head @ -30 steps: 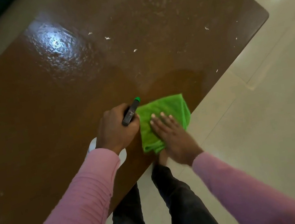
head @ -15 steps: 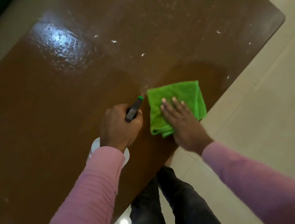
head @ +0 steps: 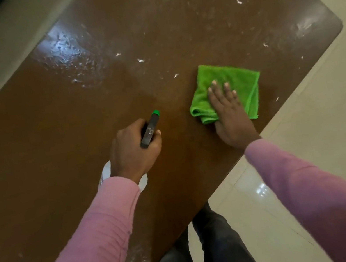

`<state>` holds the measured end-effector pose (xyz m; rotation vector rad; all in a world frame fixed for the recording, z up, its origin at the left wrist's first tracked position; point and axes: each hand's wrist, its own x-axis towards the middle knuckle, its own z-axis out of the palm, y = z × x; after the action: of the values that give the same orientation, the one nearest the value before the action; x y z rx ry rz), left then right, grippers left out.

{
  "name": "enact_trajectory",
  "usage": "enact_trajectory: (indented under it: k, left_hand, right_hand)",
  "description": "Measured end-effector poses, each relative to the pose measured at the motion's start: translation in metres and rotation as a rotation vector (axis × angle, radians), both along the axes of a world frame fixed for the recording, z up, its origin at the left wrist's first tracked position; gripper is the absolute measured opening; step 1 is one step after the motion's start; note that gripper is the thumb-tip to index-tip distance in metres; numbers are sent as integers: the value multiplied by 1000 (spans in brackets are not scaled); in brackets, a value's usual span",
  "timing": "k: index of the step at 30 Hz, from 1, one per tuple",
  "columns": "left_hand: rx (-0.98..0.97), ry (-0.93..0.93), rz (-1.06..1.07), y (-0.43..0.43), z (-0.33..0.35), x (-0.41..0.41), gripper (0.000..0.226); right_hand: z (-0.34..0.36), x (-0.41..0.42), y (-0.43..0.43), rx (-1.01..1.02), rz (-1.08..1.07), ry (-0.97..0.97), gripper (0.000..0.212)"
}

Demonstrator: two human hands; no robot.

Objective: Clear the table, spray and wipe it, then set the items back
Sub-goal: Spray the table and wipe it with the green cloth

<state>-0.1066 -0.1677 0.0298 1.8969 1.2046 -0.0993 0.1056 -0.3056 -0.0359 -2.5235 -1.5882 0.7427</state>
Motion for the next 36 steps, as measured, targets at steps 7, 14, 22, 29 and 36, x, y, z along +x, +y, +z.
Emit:
enact_trajectory:
  k: [7,14,22,29,36]
  left_hand:
    - [35,-45,118,22,-6,-14,19]
    - [-48,-65,160,21,-14,-28,15]
    - [50,-193,246,27,-1,-43,16]
    - [-26,-237,240,24,-6,-47,21]
    - [42,-197,256,34,-2,-47,13]
  right_hand:
    - [-7,-65,-28,18,530,45,87]
    - [-1,33,63,11,-32,-3,83]
    - [-7,-106,31,7,474,63,87]
    - [-3,36,122,-41,-56,-53,83]
    - [-4,-136,73,31,568,38,83]
